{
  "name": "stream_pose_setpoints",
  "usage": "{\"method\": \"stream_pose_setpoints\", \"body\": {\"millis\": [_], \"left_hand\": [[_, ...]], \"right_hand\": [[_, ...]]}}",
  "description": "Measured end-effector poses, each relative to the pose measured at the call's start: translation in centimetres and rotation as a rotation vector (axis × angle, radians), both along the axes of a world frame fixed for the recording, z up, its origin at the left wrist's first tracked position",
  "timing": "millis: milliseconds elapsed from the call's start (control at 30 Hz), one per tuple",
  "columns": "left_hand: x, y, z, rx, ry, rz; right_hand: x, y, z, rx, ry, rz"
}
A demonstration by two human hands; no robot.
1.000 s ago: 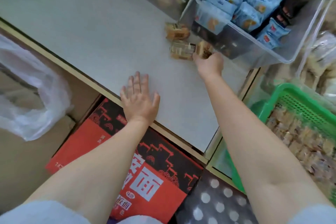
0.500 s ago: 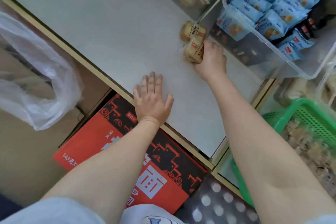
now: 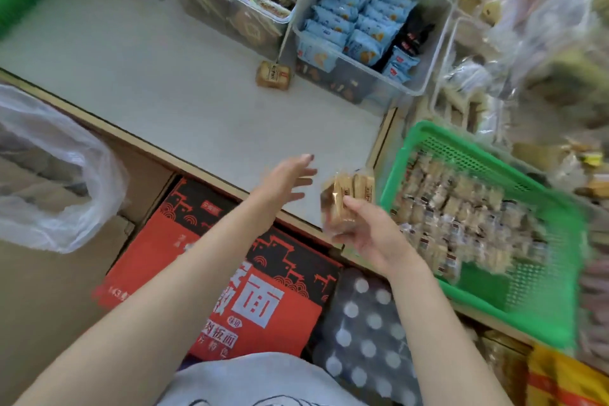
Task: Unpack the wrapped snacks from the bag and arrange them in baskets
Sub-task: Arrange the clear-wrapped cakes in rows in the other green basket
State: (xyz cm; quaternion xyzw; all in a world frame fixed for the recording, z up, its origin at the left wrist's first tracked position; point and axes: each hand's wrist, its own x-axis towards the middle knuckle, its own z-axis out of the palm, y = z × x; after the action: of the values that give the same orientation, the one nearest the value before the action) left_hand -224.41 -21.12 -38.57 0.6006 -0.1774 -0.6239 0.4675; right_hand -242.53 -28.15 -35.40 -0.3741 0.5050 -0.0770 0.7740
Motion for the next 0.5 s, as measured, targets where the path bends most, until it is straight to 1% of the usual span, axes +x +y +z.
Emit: {"method": "stream_pose_setpoints", "body": {"millis": [67,133,167,267,333,400,500], "left_hand": [[-3.8,0.8,2.7,-0.091,-0.015,-0.129],[-7.1,1.3,4.5,-0.148,-0.019,-0.206],[-8.6,1.4,5.3,-0.17,-0.009,-0.244],[-12.6,0.6,7.2,-0.204,0.012,-0.452],[-15.2,-0.2,8.1,-0.223,0.036,-0.573],[-18.2,-1.0,8.6,-0.219,0.001,-0.578],[-23.0,-2.2,8.1,-0.18,-0.137,-0.441]], "right_hand": [[-3.1,1.5,1.9,0.15,-0.179,0.053],[-6.1,2.6,3.1,0.23,-0.301,0.13],[-7.7,3.0,3.3,0.254,-0.347,0.135],[-13.3,3.8,3.7,0.327,-0.487,0.036],[-16.9,4.3,3.7,0.337,-0.548,-0.044],[-19.9,4.6,3.9,0.302,-0.551,-0.146],[-23.9,4.9,4.3,0.17,-0.555,-0.284]]}}
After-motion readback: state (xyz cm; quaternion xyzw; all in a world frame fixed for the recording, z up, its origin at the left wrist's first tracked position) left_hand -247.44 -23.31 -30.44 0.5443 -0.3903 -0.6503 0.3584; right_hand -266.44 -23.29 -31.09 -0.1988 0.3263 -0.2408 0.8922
